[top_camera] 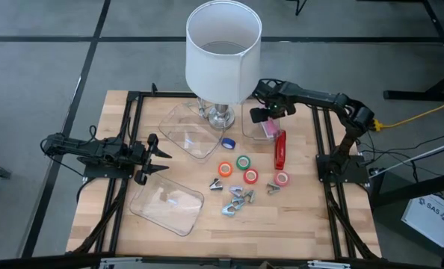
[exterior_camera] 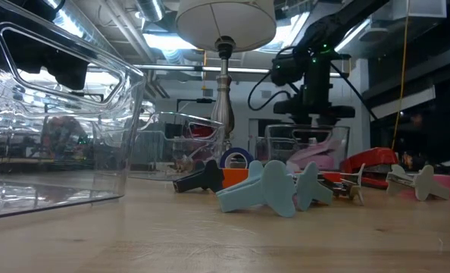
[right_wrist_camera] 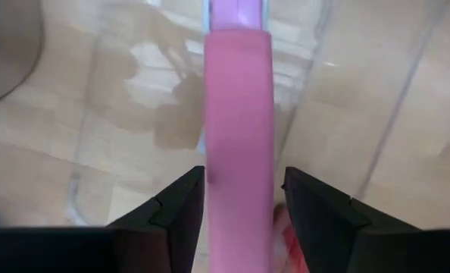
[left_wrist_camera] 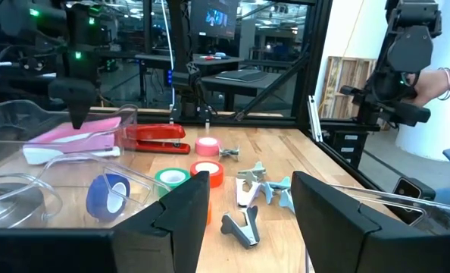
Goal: Pick and place Stapler, Stapler remover, tape
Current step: Put the red stapler into the top right transparent bin
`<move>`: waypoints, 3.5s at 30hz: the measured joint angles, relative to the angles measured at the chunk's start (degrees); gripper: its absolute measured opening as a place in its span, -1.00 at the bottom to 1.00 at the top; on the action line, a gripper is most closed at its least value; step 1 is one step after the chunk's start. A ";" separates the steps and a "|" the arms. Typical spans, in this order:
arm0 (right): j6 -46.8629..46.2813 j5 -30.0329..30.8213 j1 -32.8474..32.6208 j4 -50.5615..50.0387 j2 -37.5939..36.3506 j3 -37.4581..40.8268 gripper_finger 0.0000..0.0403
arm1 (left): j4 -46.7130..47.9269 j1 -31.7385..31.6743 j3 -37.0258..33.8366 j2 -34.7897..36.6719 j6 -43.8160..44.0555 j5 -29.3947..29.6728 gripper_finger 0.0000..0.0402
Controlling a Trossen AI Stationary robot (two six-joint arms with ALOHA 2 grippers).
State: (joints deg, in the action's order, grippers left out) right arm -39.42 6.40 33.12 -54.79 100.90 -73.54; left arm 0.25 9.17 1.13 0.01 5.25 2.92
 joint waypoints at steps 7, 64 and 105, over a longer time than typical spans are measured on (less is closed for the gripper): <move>5.42 0.04 0.02 1.30 -0.24 -1.82 -0.08 | 0.00 0.00 0.01 0.00 0.00 0.00 -0.08; -11.65 3.13 -13.64 8.68 -48.33 29.75 -0.08 | 0.00 0.02 0.01 0.00 -0.01 0.00 -0.08; -27.25 6.21 -30.03 4.98 -24.76 29.75 -0.08 | 0.00 0.00 -0.01 0.00 -0.01 0.00 -0.08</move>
State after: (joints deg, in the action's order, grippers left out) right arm -66.67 12.61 3.09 -49.81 76.14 -43.79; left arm 0.25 9.17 1.13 0.01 5.25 2.92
